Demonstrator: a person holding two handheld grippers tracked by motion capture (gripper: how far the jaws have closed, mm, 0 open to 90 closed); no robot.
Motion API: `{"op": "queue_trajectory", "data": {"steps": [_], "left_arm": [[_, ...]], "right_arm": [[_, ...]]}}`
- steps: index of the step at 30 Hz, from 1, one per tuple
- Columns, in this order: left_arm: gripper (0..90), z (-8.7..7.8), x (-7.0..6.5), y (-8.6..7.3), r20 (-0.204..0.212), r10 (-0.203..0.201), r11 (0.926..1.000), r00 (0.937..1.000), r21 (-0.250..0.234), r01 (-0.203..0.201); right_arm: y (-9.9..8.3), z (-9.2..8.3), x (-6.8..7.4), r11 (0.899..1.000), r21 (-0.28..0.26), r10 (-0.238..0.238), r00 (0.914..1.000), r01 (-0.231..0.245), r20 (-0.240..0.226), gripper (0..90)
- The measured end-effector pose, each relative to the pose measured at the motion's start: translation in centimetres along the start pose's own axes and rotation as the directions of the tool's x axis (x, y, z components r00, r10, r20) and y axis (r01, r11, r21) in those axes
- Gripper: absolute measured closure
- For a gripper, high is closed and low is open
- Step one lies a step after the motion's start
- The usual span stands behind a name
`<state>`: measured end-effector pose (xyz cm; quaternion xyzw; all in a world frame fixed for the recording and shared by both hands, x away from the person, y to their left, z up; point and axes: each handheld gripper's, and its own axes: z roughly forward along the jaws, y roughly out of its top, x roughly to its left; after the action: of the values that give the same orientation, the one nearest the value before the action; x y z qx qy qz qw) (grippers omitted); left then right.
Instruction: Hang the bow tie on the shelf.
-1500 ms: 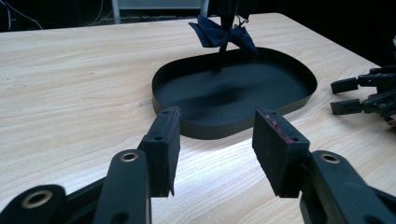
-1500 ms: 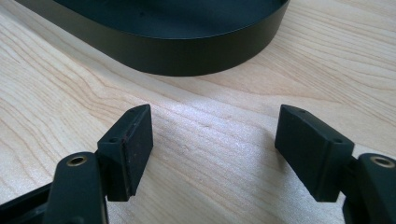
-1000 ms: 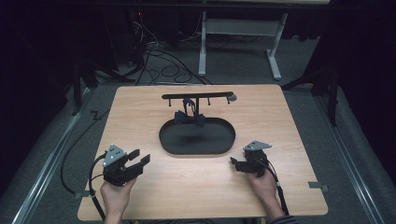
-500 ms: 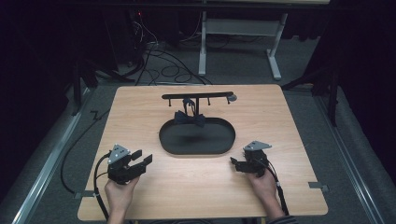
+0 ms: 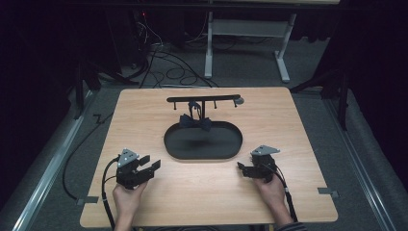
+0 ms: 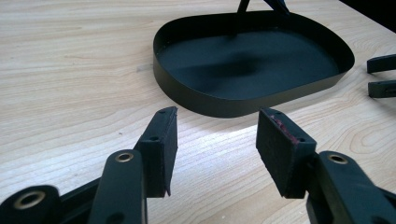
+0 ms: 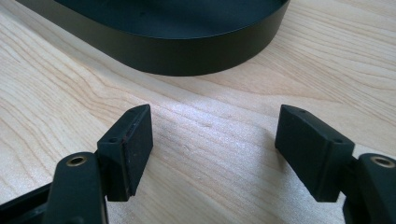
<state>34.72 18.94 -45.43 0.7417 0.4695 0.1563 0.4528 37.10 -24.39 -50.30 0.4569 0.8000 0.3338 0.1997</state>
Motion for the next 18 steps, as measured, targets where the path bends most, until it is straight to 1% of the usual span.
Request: {"op": "queue_trajectory", "data": {"steps": [4,18], "left_arm": [[48.5,0.30,-0.10,-0.06,0.000,0.005,0.9999,1.0000,0.010,-0.005],[48.2,1.10,0.12,-0.35,0.001,-0.007,0.9995,1.0000,0.030,0.007]], "right_arm": [[0.00,0.00,0.00,1.000,0.000,0.000,1.0000,0.000,0.000,29.1],[0.00,0.00,0.00,1.000,0.000,0.000,1.0000,0.000,0.000,29.1]]}}
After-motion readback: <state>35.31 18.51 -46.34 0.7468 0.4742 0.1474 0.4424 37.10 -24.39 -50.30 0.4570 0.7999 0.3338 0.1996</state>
